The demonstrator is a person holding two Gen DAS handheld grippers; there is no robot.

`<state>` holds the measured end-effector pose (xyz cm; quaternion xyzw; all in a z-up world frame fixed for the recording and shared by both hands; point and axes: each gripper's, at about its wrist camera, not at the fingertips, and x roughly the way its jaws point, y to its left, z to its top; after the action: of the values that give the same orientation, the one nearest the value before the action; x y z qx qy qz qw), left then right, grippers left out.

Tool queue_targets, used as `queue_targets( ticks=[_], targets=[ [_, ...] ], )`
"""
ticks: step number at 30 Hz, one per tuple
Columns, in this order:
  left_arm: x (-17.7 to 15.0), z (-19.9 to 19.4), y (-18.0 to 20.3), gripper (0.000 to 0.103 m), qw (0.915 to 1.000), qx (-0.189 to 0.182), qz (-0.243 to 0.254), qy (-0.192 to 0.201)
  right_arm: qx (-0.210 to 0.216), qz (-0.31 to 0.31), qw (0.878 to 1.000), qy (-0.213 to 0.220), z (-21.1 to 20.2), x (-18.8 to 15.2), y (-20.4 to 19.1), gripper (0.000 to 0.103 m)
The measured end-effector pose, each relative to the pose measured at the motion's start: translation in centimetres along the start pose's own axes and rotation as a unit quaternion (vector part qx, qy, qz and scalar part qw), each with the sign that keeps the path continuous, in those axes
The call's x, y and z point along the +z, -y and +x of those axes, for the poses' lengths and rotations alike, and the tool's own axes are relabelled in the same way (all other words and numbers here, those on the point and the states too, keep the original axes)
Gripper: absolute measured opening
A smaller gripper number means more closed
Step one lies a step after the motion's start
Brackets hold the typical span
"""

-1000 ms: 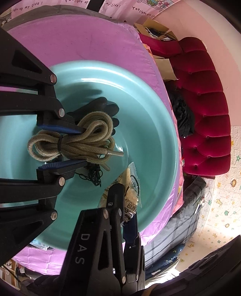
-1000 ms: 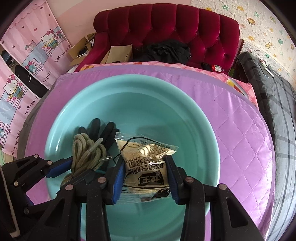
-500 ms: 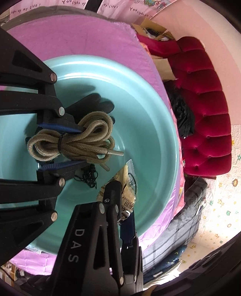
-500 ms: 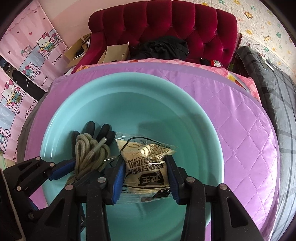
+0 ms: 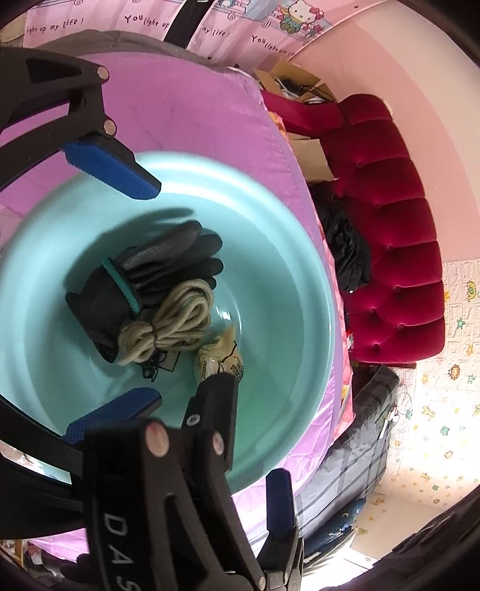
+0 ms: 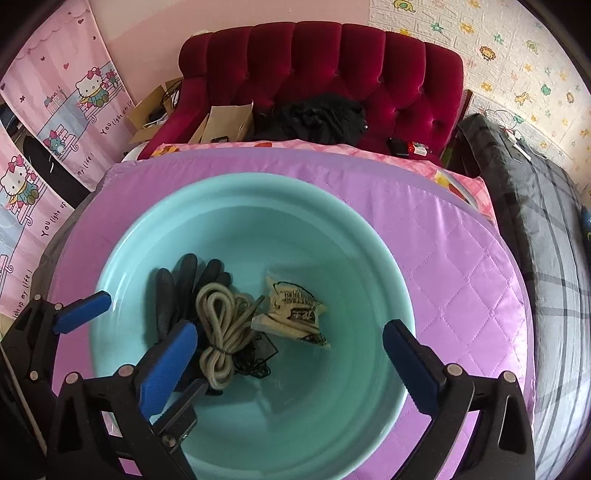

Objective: Organize soft objects
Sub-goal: 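Lift both open tools away from the basin toward the remaining items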

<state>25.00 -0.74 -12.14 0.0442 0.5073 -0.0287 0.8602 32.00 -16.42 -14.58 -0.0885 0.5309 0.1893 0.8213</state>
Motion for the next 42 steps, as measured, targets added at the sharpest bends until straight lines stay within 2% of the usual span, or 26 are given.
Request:
queue_targets(
  ticks=[6, 21, 30, 42],
  targets=[
    [-1.2, -1.7, -0.4, 0.103, 1.0, 0.007, 0.001, -0.004, -0.008, -0.008, 1.0, 0.0, -1.6, -1.6, -0.3, 0.103],
    [-5.0, -7.4, -1.1, 0.103, 0.9997, 0.014, 0.001, 0.02, -0.032, 0.014, 0.999, 0.02, -7.4, -5.2, -0.6, 0.103],
    [-8.3, -9.8, -1.8, 0.103, 0.9995, 0.019, -0.003, 0.025, -0.039, 0.006, 0.999, 0.025, -10.1, -8.7, -0.9, 0.103],
    [-12.8, -12.5, -2.1, 0.103, 0.9981, 0.027, -0.01, 0.055, -0.056, 0.015, 0.998, 0.028, -11.7, -14.3, 0.0, 0.103]
  ],
)
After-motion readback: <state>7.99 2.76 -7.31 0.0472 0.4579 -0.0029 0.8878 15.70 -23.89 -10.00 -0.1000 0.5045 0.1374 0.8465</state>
